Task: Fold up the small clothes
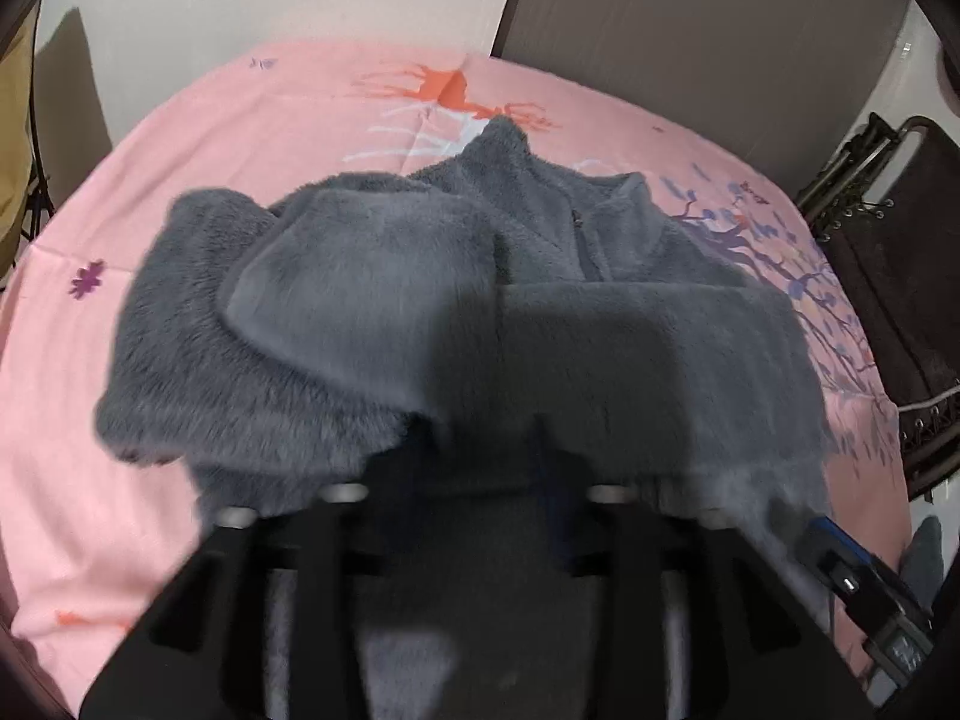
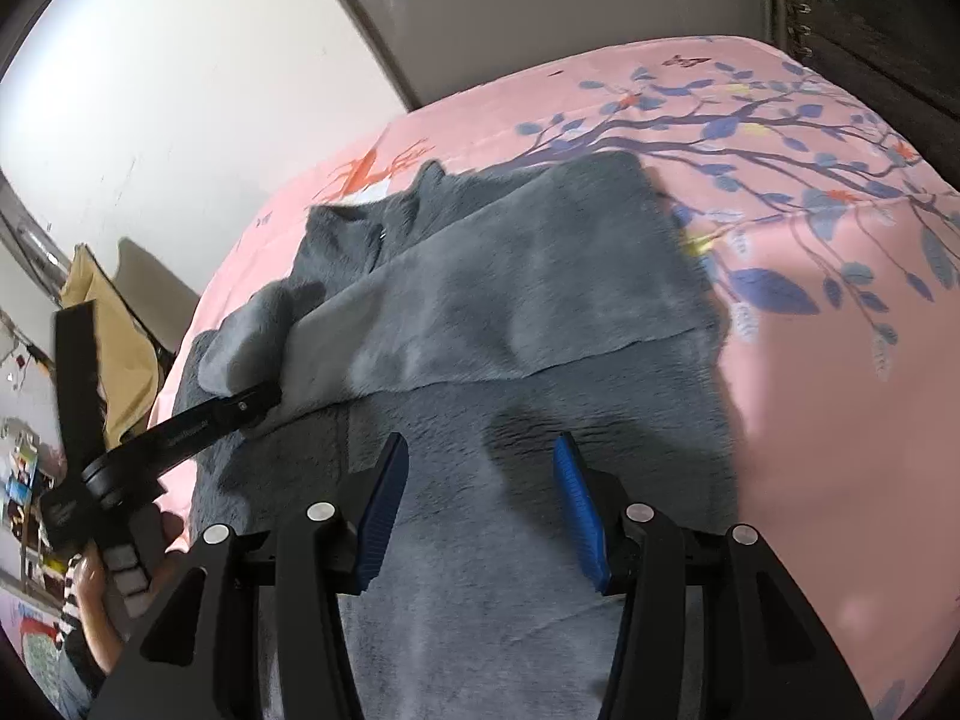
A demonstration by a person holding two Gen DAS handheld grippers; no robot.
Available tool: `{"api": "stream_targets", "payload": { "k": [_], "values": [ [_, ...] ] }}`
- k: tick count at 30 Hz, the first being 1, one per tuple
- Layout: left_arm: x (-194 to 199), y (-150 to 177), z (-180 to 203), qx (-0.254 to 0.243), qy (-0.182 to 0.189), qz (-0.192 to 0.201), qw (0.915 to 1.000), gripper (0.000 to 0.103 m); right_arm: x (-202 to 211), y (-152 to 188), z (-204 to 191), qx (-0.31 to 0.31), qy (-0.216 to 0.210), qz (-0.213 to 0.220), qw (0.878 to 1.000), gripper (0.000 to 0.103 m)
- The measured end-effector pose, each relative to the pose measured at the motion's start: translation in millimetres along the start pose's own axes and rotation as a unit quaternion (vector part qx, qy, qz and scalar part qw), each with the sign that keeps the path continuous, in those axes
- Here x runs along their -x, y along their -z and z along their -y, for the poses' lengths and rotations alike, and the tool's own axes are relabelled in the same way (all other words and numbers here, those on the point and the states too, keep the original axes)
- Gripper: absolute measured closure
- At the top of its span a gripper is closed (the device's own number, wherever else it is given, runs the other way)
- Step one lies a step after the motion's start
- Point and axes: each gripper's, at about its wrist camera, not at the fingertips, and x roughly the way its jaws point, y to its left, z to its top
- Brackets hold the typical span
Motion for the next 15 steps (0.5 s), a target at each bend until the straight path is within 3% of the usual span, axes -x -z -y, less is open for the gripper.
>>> {"api": "stream_targets", "payload": {
  "k": [1,2,5,8,11,13,15],
  "values": [
    [9,3,-3,0.0,-0.01,0.007,0.9999,0.01,-3,-1,-7,0.007,-0.002,-0.003,1.0,0.051],
    [25,6,-11,0.011,-0.039,0.035,0.9986,0.004,-5,-2,-14,0.014,-0.005,-0.004,1.0,0.051],
    [49,13,-43,0.035,-0.082,0.069,0.9936,0.004,-15,-8,-43,0.048,-0.017,-0.007,0.999,0.05],
    [44,15,-90,0.093,-0.108,0.056,0.9882,0.004,-27,-16,-85,0.098,-0.03,-0.002,0.995,0.048],
    [32,24,-142,0.168,-0.149,0.037,0.9738,0.004,-40,-19,-131,0.166,-0.032,-0.002,0.986,0.045],
    [25,32,-162,0.203,-0.143,0.03,0.9682,0.004,-50,-19,-162,0.216,-0.033,-0.003,0.976,0.045],
    [27,34,-159,0.177,-0.161,0.044,0.9699,0.004,-60,-20,-186,0.249,-0.027,-0.004,0.968,0.045]
  ]
}}
